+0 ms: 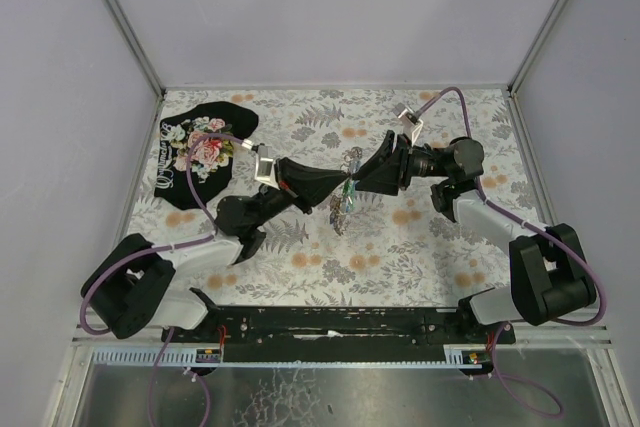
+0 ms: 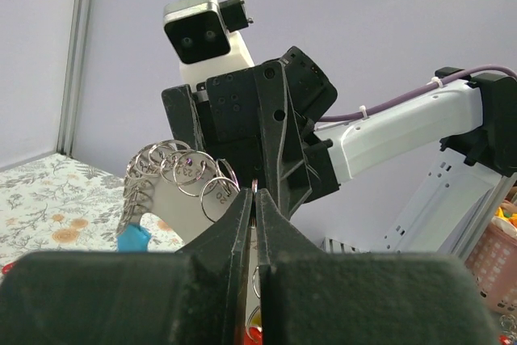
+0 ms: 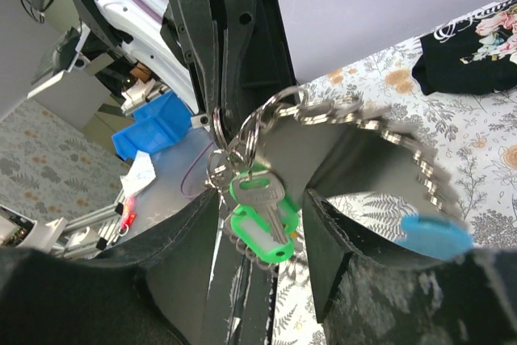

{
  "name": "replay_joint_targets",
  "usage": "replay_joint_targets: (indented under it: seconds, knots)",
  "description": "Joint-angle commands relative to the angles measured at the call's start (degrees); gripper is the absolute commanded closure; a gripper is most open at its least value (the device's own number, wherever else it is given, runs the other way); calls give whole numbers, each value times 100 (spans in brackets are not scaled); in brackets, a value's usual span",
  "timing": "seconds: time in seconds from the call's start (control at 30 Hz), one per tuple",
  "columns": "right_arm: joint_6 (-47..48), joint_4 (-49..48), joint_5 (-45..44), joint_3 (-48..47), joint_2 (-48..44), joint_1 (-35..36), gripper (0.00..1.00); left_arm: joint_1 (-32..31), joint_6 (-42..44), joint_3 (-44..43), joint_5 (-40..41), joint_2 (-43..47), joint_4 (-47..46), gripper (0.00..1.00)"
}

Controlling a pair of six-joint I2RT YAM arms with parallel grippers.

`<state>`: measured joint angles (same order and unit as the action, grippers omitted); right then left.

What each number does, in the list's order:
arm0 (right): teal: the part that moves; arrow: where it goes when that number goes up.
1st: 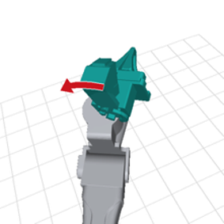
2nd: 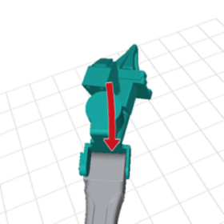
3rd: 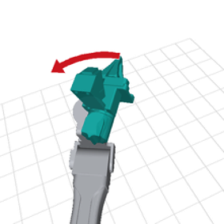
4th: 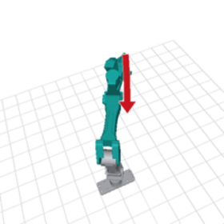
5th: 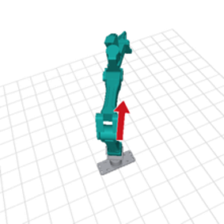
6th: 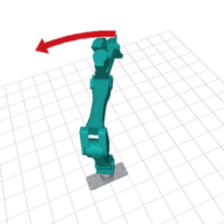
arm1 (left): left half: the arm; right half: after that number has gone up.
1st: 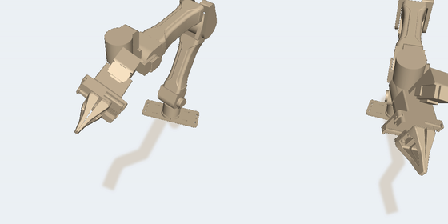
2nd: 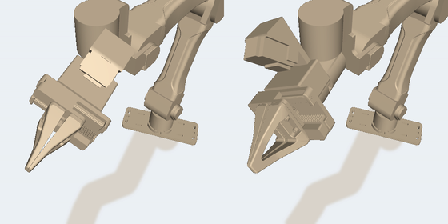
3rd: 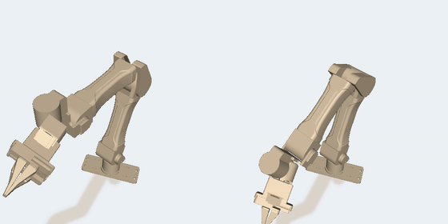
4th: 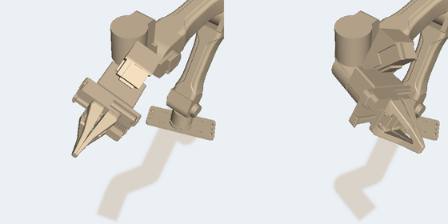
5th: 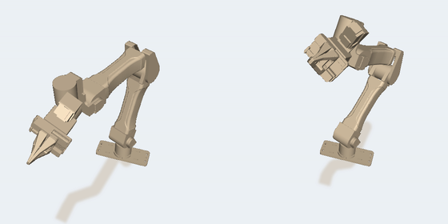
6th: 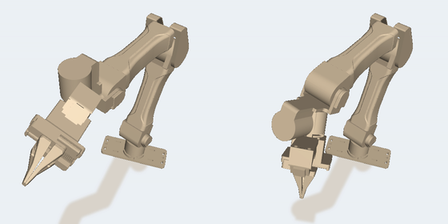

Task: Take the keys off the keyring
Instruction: Pick up the key from the keyring.

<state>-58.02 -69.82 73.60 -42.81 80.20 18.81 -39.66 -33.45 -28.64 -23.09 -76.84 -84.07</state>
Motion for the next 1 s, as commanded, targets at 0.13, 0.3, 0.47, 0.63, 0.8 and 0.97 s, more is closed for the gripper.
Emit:
replay_joint_targets:
  seconds: [0.13,0.3,0.47,0.63,0.8,0.97]
  knots:
    - [-713,-1113,-246,19,31,64,52,-150,69,-256,189,-67,-698,100]
    - [-691,-1126,-183,18,-11,65,63,-216,181,-304,198,-82,-637,100]
    - [-709,-1206,-86,-8,-53,68,77,-255,328,-265,244,-13,-482,100]
    - [-698,-1253,83,-78,-79,67,91,-257,665,-196,341,218,-120,100]
    - [-698,-1248,337,-186,-114,54,98,-254,1255,-232,282,538,728,100]
    - [-502,-832,508,-299,-120,8,100,-264,1840,-266,179,882,1514,100]
